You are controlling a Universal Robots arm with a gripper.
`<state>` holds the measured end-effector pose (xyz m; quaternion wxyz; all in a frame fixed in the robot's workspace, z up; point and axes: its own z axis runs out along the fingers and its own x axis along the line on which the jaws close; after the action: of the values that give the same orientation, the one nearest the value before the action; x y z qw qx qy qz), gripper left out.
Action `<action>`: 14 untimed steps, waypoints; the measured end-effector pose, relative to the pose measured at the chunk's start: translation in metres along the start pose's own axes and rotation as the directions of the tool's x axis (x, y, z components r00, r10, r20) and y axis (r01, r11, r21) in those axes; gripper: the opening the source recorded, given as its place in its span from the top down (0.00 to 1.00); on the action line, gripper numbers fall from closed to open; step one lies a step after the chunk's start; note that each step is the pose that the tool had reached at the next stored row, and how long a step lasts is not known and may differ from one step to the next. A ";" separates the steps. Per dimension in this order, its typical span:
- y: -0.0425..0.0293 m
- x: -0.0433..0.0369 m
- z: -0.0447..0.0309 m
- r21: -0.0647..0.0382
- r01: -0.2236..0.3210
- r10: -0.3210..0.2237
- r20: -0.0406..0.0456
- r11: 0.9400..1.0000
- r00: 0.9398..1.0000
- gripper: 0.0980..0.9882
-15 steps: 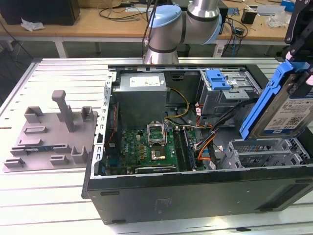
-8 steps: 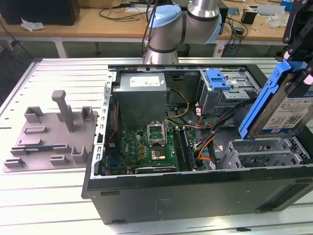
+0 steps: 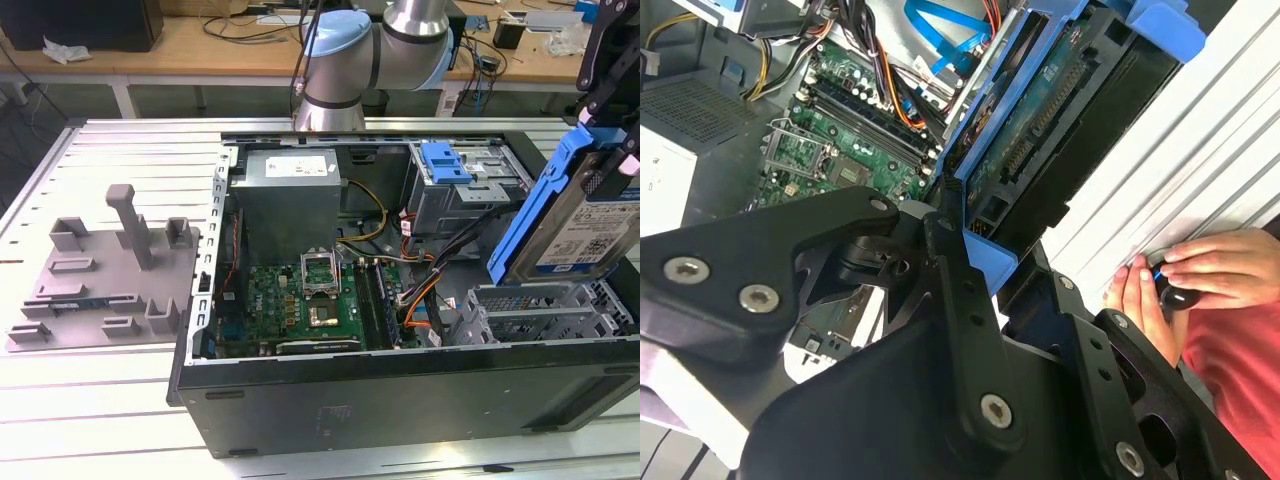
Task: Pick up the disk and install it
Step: 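Insert the disk into the insertion slot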
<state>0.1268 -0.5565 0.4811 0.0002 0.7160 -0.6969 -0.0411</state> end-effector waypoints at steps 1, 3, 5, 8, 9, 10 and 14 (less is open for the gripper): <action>0.0000 0.0000 0.0001 0.000 0.000 0.000 0.000 1.000 1.000 0.70; 0.0000 0.0000 0.0009 0.000 0.000 0.000 0.000 1.000 1.000 0.70; -0.0001 0.0000 0.0009 0.000 0.000 0.000 0.000 1.000 1.000 0.70; -0.0001 0.0000 0.0010 0.000 0.000 0.000 0.000 1.000 1.000 0.70; -0.0001 0.0000 0.0012 0.000 0.000 0.000 0.000 1.000 1.000 0.70; -0.0001 0.0000 0.0013 0.000 0.000 0.000 0.000 1.000 1.000 0.70; -0.0001 0.0001 0.0023 0.000 0.000 0.000 0.000 1.000 1.000 0.70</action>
<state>0.1268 -0.5565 0.4788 0.0002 0.7160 -0.6969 -0.0411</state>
